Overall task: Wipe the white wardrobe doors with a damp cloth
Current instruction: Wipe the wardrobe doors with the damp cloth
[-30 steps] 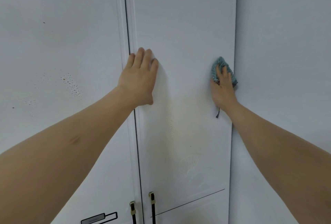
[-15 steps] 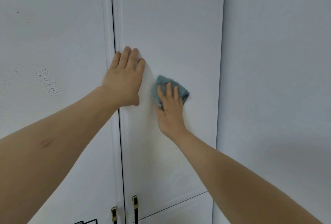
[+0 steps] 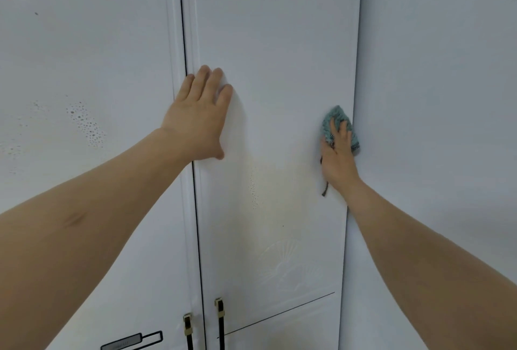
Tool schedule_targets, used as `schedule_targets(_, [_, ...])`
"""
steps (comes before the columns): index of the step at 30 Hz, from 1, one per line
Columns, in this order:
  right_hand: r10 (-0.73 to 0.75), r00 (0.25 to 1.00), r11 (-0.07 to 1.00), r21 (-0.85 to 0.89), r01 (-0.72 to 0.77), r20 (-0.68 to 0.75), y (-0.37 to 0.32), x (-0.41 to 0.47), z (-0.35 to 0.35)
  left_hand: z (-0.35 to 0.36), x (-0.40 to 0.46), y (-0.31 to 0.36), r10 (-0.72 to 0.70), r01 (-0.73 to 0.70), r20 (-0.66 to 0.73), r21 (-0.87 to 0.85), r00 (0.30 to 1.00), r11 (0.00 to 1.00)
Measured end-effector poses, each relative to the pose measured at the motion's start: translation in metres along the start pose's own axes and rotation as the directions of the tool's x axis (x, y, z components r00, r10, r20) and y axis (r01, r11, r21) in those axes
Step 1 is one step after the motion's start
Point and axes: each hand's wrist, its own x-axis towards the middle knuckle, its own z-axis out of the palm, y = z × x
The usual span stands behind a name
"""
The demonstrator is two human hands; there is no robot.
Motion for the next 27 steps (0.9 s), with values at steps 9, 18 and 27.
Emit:
schedule_targets(9, [0.174, 0.972, 0.985, 0.048, -0.168, -0.159, -0.041, -0.042, 0.071, 0.001, -0.004, -0.008, 0.061, -0.061, -0.004, 0.003, 0.998, 0.998])
schedule_targets(18, [-0.293, 0.956, 0.944, -0.154, 0.290, 0.008, -0.121, -0.108, 0.143, 0.015, -0.024, -0.011, 0.166, -0.167, -0.026, -0.042, 0.986, 0.985])
schedule_targets(27, [-0.458, 0.878, 0.846, -0.233, 0.479, 0.141, -0.029, -0.078, 0.079, 0.025, -0.029, -0.014, 0.160, -0.163, -0.061, -0.057, 0.985, 0.985])
